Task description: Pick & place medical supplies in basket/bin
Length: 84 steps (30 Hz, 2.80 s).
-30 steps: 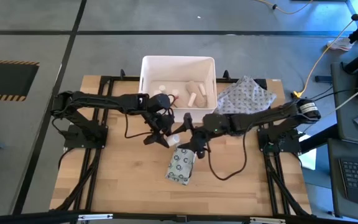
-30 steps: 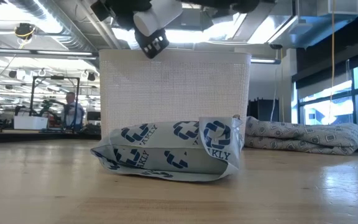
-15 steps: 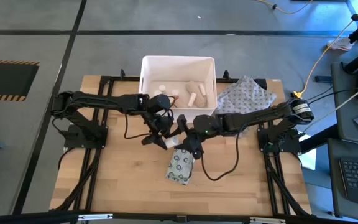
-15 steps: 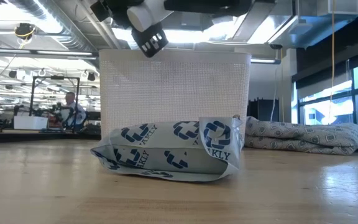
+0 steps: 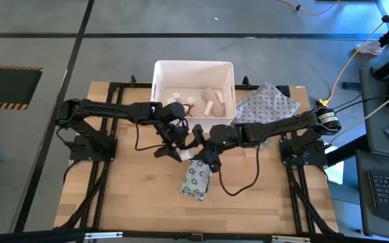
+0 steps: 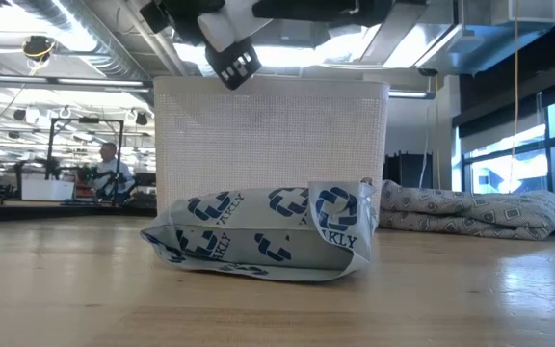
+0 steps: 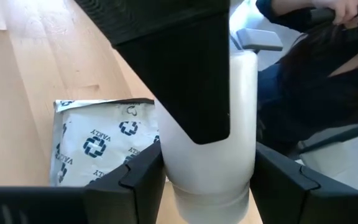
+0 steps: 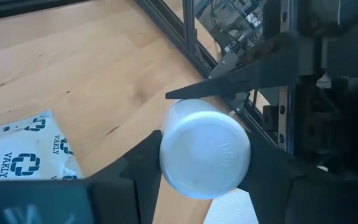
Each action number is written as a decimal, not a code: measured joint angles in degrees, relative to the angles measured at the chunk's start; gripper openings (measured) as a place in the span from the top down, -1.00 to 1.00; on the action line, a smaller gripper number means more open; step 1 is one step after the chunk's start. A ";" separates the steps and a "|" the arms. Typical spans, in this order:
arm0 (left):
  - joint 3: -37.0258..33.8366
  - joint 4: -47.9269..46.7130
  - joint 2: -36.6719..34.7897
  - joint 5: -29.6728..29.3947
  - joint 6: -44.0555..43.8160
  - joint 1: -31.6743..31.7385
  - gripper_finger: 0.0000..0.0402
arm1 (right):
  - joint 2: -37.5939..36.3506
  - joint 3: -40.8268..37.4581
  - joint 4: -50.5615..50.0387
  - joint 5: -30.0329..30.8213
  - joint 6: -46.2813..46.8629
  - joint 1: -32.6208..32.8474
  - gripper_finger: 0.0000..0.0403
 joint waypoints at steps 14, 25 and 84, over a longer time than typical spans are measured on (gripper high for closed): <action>0.04 -1.58 -0.45 -3.56 2.97 0.72 -0.20 | 0.00 -0.02 -2.64 0.08 3.17 0.08 0.09; 0.02 -6.02 -2.01 -5.29 8.45 4.61 -0.24 | -1.79 -0.07 -9.11 11.58 11.41 4.04 0.08; -12.17 68.78 4.85 3.44 -9.58 -1.76 -0.24 | -8.26 -0.11 -4.93 50.40 12.76 22.65 0.07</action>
